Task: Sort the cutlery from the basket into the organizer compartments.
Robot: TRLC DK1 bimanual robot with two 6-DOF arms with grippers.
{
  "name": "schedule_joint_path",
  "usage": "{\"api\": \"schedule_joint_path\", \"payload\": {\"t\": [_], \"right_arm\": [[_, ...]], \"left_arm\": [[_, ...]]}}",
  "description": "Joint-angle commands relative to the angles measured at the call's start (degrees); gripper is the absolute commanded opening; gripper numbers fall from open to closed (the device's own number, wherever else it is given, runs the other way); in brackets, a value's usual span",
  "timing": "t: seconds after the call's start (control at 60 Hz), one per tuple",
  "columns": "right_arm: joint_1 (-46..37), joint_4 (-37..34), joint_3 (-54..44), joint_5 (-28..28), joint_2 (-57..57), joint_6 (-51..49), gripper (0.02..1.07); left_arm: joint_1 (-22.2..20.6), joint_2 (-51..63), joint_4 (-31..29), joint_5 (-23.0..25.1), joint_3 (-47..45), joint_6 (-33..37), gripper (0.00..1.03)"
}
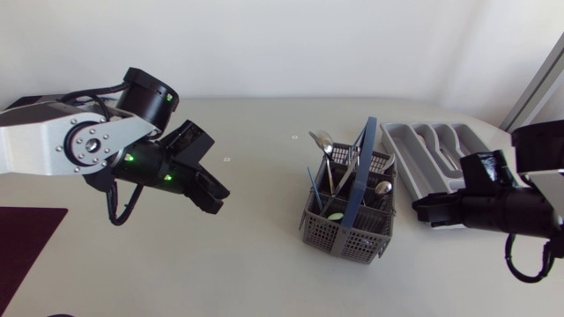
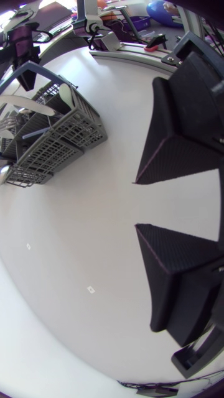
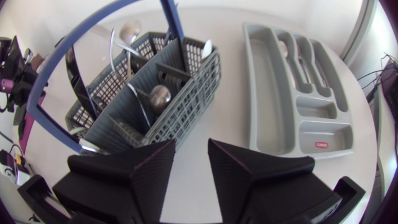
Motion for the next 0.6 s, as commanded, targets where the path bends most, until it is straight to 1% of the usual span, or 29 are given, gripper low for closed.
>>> {"api": "schedule_joint_path", "payload": {"t": [0.0, 0.133, 0.233, 0.317, 0.35, 0.417, 0.483, 0.583], "right_arm": [[4.08, -1.9, 1.04, 1.13, 2.96, -0.89, 0.11], [11.02, -2.77, 1.57, 1.48, 6.04, -0.62, 0.1], [18.49, -3.92, 3.5, 1.13, 8.5, 0.08, 0.1], [24.38, -2.69, 5.7, 0.51, 10.7, 1.31, 0.1], [25.61, -2.25, 7.02, 0.42, 12.37, 1.49, 0.1], [28.69, -0.58, 9.3, -1.69, 15.53, 1.57, 0.11], [29.92, 0.21, 11.59, -1.77, 18.78, 2.54, 0.11], [30.36, -1.1, 12.73, -1.69, 17.2, 2.63, 0.11]], "left_arm": [[1.93, 2.0, 0.49, 0.42, 0.71, 1.18, 0.04], [3.42, 2.09, 0.57, 1.48, -0.52, 2.15, 0.04], [3.86, 0.94, 0.57, 1.57, -1.04, 2.15, 0.04], [4.21, -0.2, 0.66, 1.74, -1.4, 2.24, 0.04], [4.48, -0.55, 0.66, 1.74, -1.48, 2.41, 0.04], [5.01, -0.64, 0.66, 2.01, -1.48, 2.41, 0.04], [5.53, -0.46, 0.66, 2.71, -1.48, 2.5, 0.04], [5.62, -0.46, 0.66, 2.89, -1.75, 2.94, 0.04]]}}
